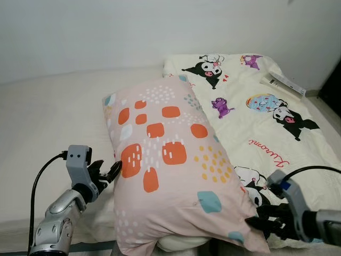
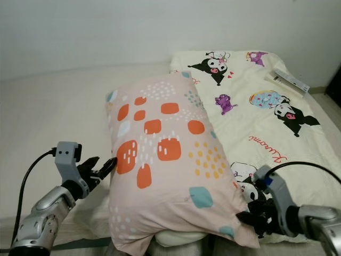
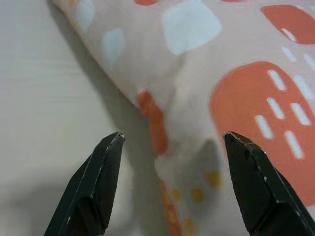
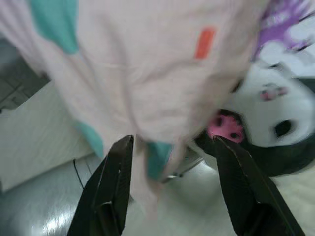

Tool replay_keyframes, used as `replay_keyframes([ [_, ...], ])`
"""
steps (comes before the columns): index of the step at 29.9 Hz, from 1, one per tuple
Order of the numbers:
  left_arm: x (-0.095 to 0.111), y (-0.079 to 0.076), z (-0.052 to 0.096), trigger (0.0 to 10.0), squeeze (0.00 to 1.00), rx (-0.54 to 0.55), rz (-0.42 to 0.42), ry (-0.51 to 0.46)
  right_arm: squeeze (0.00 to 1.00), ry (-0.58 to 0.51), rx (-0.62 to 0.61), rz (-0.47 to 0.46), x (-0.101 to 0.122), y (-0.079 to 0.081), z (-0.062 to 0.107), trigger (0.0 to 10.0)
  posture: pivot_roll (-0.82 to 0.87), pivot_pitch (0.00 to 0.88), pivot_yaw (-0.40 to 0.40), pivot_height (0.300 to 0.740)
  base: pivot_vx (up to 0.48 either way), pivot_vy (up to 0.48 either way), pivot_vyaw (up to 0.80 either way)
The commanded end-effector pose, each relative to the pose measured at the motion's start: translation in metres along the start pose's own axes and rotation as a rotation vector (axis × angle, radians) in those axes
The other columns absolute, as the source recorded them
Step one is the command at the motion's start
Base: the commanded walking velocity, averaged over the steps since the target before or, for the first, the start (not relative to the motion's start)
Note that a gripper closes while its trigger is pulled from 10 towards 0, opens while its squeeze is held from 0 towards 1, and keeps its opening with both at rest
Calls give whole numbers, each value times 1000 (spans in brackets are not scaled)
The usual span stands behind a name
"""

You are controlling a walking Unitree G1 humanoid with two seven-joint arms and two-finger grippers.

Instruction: Clean up the room

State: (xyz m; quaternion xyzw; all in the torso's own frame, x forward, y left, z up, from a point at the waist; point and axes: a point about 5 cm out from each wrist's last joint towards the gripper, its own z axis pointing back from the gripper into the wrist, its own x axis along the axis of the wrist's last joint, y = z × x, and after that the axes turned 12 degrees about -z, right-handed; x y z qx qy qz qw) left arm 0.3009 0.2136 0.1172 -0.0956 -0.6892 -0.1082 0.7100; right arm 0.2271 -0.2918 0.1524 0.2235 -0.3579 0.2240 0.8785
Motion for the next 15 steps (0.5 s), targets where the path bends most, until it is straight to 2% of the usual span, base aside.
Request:
replay_keyframes([
  [1,-5,9,5,10000,0,18,10,27,0,-24,51,14,2,2,7,10000,53,218,58,612,0,0,0],
  [3,-2,13,6,10000,0,28,21,14,0,-49,109,24,10,2,20,10000,51,217,59,612,0,0,0],
  [4,-2,13,6,10000,0,28,21,14,0,-49,109,24,10,2,20,10000,51,217,59,612,0,0,0],
  [6,4,24,5,10000,0,71,83,-13,0,-159,165,-11,26,-2,35,10000,49,219,58,612,0,0,0],
  [9,5,29,4,10000,0,93,122,-25,0,-220,174,-30,34,-5,41,10000,49,218,59,612,0,0,0],
  [10,1,36,3,10000,0,107,161,4,0,-358,37,-58,48,-23,39,10000,45,222,60,612,0,0,0],
  [11,-3,40,2,10000,0,114,185,28,0,-443,-61,-85,57,-36,36,10000,44,222,62,612,0,0,0],
  [13,-3,40,2,10000,0,114,185,28,0,-443,-61,-85,57,-36,36,10000,44,222,62,612,0,0,0],
  [14,-20,45,0,10000,1000,105,249,102,725,-570,-324,-240,62,-66,9,10000,46,234,64,612,0,0,0],
  [15,-20,45,0,10000,1000,105,249,102,725,-570,-324,-240,62,-66,9,10000,46,234,64,612,0,0,0],
])
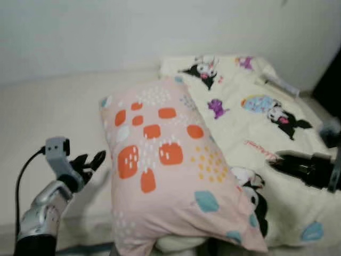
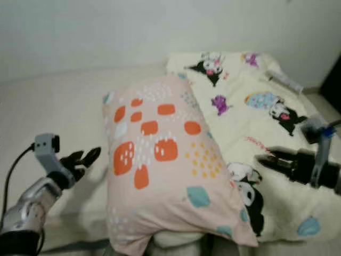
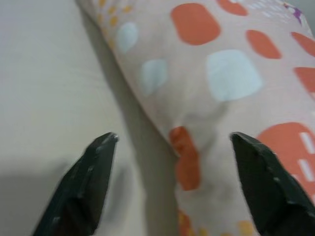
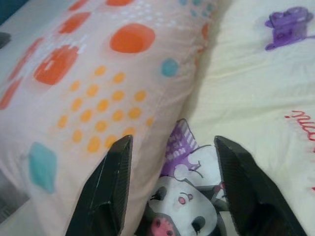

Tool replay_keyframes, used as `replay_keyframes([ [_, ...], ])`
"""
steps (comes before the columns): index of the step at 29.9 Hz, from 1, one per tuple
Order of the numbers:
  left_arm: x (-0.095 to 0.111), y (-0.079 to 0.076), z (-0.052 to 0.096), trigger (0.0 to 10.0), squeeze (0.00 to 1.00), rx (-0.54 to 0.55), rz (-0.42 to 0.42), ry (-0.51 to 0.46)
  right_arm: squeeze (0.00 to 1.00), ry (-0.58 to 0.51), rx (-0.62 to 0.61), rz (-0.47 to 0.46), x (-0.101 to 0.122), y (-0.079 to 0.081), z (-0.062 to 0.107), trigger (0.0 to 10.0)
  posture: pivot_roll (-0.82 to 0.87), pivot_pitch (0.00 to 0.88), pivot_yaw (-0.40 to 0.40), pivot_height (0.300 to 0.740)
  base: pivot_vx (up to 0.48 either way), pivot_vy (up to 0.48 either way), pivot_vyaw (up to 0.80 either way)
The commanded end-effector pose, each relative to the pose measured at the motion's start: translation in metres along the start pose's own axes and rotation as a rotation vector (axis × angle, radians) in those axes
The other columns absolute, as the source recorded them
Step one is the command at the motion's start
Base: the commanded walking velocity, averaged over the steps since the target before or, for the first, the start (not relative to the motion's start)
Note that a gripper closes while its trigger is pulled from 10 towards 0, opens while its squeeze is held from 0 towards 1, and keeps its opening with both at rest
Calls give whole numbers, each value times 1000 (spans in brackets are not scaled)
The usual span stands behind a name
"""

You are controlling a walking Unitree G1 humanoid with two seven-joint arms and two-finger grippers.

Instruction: Clean up the room

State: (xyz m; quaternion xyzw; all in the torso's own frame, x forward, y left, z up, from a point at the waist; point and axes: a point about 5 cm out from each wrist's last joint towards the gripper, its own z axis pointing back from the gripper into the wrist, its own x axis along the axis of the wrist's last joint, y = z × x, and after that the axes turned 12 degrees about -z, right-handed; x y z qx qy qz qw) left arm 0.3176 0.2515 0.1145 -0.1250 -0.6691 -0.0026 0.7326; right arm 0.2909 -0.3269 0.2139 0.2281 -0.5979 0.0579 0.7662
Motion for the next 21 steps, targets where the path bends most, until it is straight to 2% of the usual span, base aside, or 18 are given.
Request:
replay_keyframes([
  [1,-20,9,3,10000,1000,2,82,80,1000,-11,-235,-102,-31,-21,-19,10000,47,240,67,612,0,0,0],
  [2,-20,9,3,10000,1000,2,82,80,1000,-11,-235,-102,-31,-21,-19,10000,47,240,67,612,0,0,0],
  [5,-21,12,-1,10000,1000,-28,214,59,1000,-42,-189,-271,-57,-12,-49,10000,55,262,62,612,0,0,0],
  [8,-15,11,-3,10000,1000,-74,294,22,1000,-97,-130,-396,-62,-4,-65,10000,58,273,63,612,0,0,0],
  [9,-14,13,-4,10000,1000,-88,311,18,1000,-121,-78,-452,-62,1,-73,10000,61,287,65,612,0,0,0],
  [12,-12,14,-3,10000,1000,-100,337,10,1000,-134,-50,-493,-61,3,-77,10000,60,307,68,612,0,0,0],
  [14,-8,13,-3,10000,1000,-151,377,-9,1000,-166,-30,-563,-60,5,-85,10000,67,326,68,612,0,0,0],
  [16,-8,13,-4,10000,1000,-170,375,-7,1000,-173,-33,-576,-60,5,-88,10000,67,326,68,612,0,0,0],
  [21,-16,-4,-6,10000,1000,-286,343,49,1000,-125,1,-583,-66,9,-95,10000,80,356,57,612,0,0,0],
])
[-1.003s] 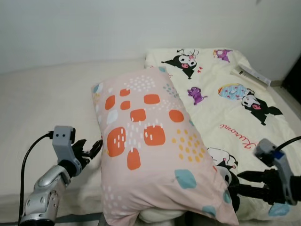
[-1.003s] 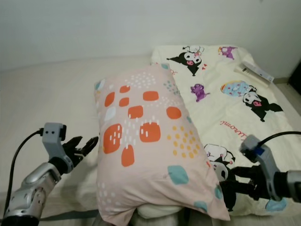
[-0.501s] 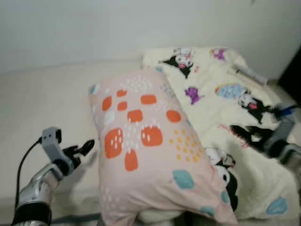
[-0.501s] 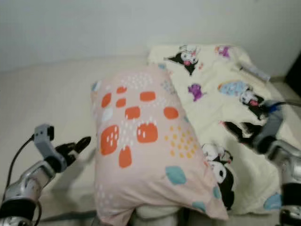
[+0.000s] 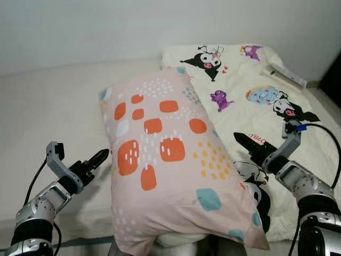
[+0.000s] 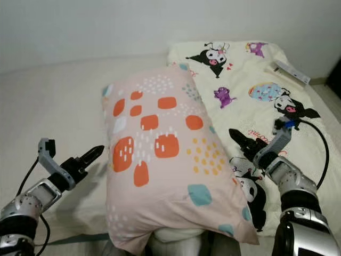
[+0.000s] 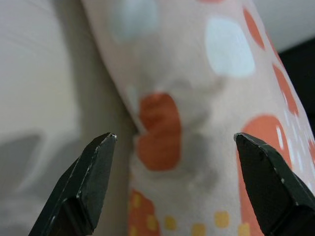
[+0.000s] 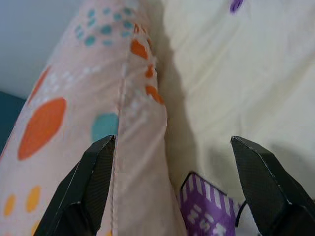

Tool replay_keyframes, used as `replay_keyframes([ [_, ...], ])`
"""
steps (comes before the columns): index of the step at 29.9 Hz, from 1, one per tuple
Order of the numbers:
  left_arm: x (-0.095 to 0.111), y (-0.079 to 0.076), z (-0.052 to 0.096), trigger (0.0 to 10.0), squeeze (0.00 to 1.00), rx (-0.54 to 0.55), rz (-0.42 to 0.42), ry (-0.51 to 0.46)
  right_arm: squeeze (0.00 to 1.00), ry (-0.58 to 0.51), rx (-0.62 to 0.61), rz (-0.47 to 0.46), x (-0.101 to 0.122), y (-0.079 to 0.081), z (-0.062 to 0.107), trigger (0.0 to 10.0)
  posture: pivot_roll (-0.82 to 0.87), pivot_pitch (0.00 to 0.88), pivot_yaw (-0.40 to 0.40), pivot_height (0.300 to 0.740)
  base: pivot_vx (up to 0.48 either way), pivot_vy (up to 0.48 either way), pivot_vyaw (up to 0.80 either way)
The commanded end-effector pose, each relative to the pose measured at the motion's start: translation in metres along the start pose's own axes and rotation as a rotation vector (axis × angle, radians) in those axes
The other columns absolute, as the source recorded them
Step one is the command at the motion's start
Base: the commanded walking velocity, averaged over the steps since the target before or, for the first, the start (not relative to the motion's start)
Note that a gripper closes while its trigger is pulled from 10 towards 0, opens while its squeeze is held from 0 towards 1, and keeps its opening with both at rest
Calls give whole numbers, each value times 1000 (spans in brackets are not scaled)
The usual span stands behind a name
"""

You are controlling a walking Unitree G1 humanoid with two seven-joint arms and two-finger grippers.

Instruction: Clean up the room

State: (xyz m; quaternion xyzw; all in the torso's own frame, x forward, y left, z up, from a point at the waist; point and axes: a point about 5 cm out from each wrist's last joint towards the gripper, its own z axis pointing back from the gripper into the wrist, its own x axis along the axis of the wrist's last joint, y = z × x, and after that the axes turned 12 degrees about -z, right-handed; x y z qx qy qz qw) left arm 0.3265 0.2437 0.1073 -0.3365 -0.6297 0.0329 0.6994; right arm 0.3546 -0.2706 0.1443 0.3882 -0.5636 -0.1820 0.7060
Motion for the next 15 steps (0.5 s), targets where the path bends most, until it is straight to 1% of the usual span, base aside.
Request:
replay_keyframes([
  [1,-8,3,5,10000,1000,-5,2,47,1000,26,3,-7,-8,-3,-1,10000,80,356,57,612,0,0,0],
  [4,-14,1,3,10000,1000,-14,18,57,1000,46,12,-26,-12,-4,-2,10000,76,361,58,612,0,0,0],
  [8,-20,-4,-2,10000,1000,-47,28,75,1000,81,16,-38,-22,-3,-6,10000,74,371,59,612,0,0,0],
  [12,-20,-9,-8,10000,1000,-62,53,56,1000,88,18,-54,-29,-3,-10,10000,75,376,60,612,0,0,0],
  [15,-21,-15,-13,10000,1000,-92,80,39,1000,90,61,-94,-36,3,-16,10000,81,372,63,612,0,0,0],
])
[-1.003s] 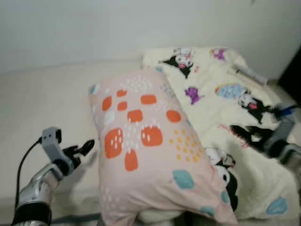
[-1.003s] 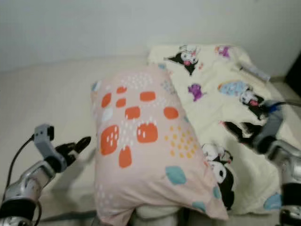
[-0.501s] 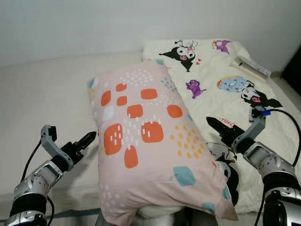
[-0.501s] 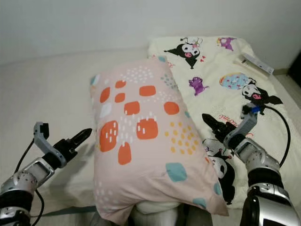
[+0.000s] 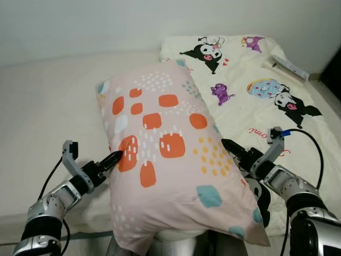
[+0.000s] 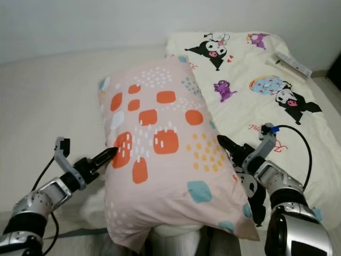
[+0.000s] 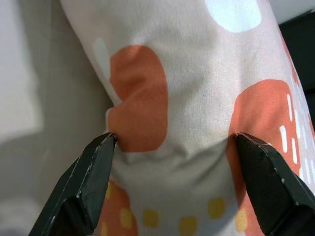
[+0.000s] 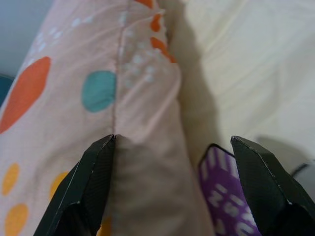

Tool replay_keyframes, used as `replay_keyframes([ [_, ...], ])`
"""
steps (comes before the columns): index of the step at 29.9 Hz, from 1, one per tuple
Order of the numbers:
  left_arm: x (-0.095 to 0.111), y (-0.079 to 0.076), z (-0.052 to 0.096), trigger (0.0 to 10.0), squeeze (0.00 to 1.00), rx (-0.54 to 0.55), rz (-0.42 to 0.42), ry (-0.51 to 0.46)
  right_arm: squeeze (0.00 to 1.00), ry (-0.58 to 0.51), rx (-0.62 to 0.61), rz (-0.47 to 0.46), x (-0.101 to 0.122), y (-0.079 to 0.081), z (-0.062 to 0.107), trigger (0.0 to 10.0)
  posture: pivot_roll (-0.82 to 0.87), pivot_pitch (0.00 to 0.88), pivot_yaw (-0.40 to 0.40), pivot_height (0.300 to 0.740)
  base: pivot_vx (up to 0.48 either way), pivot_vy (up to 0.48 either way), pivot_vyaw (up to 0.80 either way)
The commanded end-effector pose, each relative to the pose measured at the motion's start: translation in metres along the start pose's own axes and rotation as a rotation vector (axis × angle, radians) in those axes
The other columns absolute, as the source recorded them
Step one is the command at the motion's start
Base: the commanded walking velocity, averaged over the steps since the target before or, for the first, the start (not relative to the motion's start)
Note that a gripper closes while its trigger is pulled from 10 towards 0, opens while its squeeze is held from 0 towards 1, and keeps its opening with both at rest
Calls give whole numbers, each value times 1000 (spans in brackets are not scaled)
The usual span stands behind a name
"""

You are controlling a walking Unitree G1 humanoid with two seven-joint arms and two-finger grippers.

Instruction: Clean up the room

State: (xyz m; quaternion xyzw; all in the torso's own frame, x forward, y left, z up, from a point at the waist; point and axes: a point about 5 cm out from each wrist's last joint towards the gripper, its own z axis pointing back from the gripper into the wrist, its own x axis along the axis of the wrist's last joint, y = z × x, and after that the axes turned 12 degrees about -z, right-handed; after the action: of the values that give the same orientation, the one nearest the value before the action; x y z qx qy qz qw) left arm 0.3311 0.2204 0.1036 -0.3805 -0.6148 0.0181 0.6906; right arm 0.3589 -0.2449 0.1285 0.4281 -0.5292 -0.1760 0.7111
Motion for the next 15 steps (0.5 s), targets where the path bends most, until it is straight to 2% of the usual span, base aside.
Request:
replay_keyframes([
  [1,-7,-1,0,10000,1000,-10,42,9,1000,18,24,-38,-10,0,-4,10000,81,372,63,612,0,0,0],
  [13,-14,-15,-13,10000,1000,-79,71,4,1000,69,100,-55,-26,13,-19,10000,88,368,65,612,0,0,0],
  [15,-17,-18,-15,10000,1000,-95,72,17,1000,123,104,-66,-37,13,-21,10000,91,368,65,612,0,0,0],
])
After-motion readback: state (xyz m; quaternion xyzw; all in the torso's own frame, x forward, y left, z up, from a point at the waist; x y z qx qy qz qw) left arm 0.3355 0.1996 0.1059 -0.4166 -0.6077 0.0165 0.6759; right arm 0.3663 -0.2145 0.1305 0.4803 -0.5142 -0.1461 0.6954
